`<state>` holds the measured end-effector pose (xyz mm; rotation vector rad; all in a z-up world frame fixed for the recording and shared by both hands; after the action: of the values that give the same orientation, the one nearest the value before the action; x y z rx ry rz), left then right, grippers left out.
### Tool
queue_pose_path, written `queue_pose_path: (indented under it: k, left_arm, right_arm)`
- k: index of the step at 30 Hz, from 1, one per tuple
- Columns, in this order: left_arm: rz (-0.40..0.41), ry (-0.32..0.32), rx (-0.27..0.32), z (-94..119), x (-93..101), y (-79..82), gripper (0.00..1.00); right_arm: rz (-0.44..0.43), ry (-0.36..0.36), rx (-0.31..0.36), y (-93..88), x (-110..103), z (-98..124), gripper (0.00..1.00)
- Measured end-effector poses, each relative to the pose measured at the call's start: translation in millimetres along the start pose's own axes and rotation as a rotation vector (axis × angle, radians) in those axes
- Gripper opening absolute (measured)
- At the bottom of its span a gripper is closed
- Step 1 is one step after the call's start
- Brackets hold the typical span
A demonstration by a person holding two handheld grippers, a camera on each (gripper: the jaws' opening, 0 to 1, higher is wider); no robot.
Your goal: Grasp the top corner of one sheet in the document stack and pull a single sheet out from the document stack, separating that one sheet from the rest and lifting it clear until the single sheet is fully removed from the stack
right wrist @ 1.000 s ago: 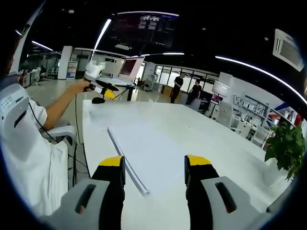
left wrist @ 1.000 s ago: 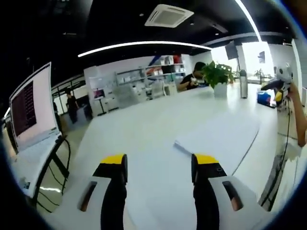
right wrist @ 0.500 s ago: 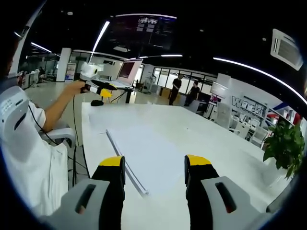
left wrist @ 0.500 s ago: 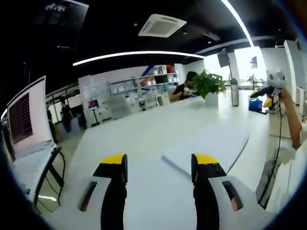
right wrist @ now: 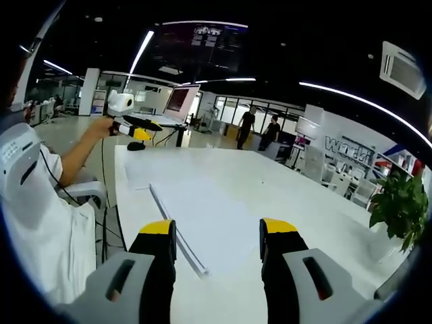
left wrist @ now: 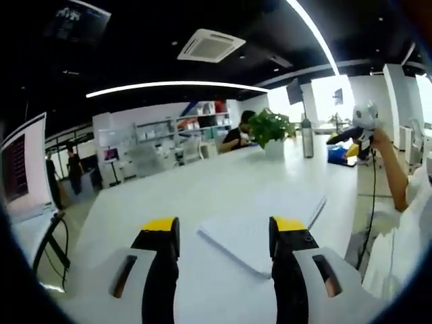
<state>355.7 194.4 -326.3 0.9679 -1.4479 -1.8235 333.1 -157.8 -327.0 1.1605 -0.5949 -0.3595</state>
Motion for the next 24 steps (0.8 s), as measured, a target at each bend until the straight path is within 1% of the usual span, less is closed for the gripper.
queue_pose_path:
  k: [5, 9, 11, 14, 17, 21, 24]
  left_arm:
    - [0.01, -0.019, 0.003, 0, 3.7, -1.1, 0.54]
    - [0.026, -0.044, 0.023, 3, 7.4, 3.0, 0.54]
    - [0.013, -0.048, 0.037, 5, 8.9, 5.4, 0.54]
    - [0.001, -0.057, 0.035, 6, 10.7, 4.7, 0.53]
    - [0.011, -0.071, 0.039, 8, 11.0, 5.1, 0.53]
    - [0.014, -0.074, 0.052, 11, 11.2, 8.6, 0.53]
    - [0.01, -0.083, 0.057, 12, 14.7, 10.0, 0.53]
  right_arm:
    - [-0.002, -0.006, 0.006, 1.5, 1, 2, 0.49]
    - [-0.006, -0.005, 0.006, 1.0, 1, 1, 0.49]
    - [-0.008, -0.005, 0.006, 0.8, 2, 0, 0.49]
    - [-0.014, -0.008, 0.013, 1.9, 2, 1, 0.49]
    - [-0.018, -0.012, 0.019, 2.8, 4, 1, 0.49]
    - [-0.019, -0.011, 0.017, 2.1, 4, 0, 0.49]
    - [-0.018, -0.009, 0.019, 2.7, 3, 0, 0.49]
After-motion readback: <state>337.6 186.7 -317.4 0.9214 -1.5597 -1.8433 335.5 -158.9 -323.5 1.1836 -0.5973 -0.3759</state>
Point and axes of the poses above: the point that each gripper's makers call its tool centre point, and the gripper's own axes: z roughly backward along the fingers, x roughly to its right, y roughly out of its top, the point moved 1 cm from there along z, roughly backward along the fingers, and after that the axes turned 2 degrees about y, right-handed, at the moved point
